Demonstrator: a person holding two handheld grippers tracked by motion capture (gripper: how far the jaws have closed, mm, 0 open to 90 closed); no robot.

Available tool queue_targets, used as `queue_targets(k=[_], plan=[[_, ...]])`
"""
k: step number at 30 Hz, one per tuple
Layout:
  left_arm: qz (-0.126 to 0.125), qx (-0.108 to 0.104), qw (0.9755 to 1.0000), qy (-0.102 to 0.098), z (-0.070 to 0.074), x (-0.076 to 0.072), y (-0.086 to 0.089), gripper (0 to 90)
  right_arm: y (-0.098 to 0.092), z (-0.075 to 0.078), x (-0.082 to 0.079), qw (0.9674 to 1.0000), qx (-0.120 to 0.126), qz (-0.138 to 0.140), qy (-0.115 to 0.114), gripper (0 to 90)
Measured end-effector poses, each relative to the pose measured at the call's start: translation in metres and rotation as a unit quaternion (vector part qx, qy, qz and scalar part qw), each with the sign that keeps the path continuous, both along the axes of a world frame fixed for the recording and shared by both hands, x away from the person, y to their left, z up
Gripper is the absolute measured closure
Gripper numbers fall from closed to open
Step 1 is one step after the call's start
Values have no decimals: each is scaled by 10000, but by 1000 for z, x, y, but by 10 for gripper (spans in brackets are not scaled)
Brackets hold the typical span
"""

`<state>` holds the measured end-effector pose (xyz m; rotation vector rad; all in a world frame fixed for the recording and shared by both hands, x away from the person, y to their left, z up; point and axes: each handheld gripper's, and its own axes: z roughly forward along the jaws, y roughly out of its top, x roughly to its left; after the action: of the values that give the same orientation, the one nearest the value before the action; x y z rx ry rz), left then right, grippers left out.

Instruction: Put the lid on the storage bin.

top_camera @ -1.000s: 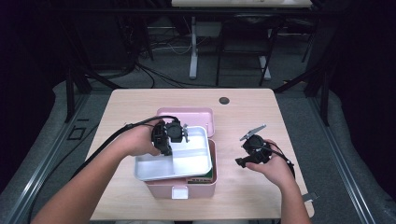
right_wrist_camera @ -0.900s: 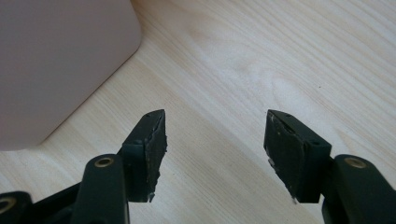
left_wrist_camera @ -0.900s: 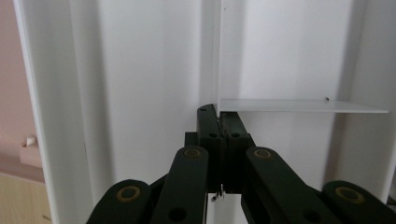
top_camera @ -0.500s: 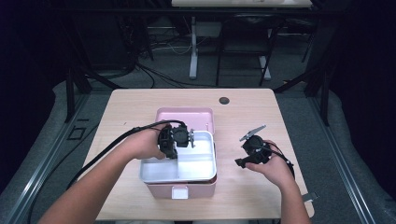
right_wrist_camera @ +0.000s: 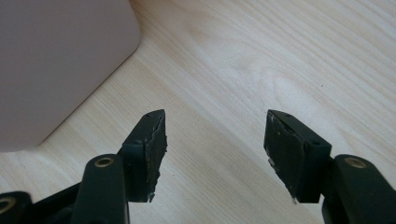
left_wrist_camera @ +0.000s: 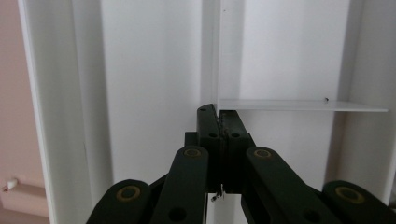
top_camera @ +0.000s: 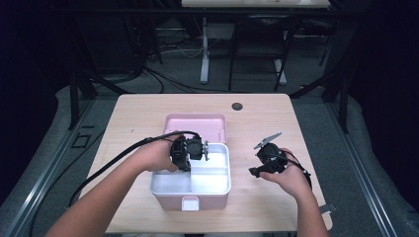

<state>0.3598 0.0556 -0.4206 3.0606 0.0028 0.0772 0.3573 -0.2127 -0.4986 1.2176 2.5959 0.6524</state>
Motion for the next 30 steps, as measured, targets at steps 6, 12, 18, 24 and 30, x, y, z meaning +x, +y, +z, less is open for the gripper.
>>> queue_targets(k=[6,12,18,24,30], plan=[[-7,52,10000,0,-6,0,-2,895,0,-1,1,10000,-2,-26,-18,391],[3,-20,10000,28,-10,1,1,894,2,0,1,9998,120,-49,-146,381],[28,-17,10000,14,-13,1,1,891,8,8,4,9992,325,-29,-248,416],[60,12,10000,-2,-15,0,-1,886,14,10,10,9984,451,-252,-235,424],[89,69,9999,-9,-19,0,-2,881,19,13,21,9979,365,-444,-291,473]])
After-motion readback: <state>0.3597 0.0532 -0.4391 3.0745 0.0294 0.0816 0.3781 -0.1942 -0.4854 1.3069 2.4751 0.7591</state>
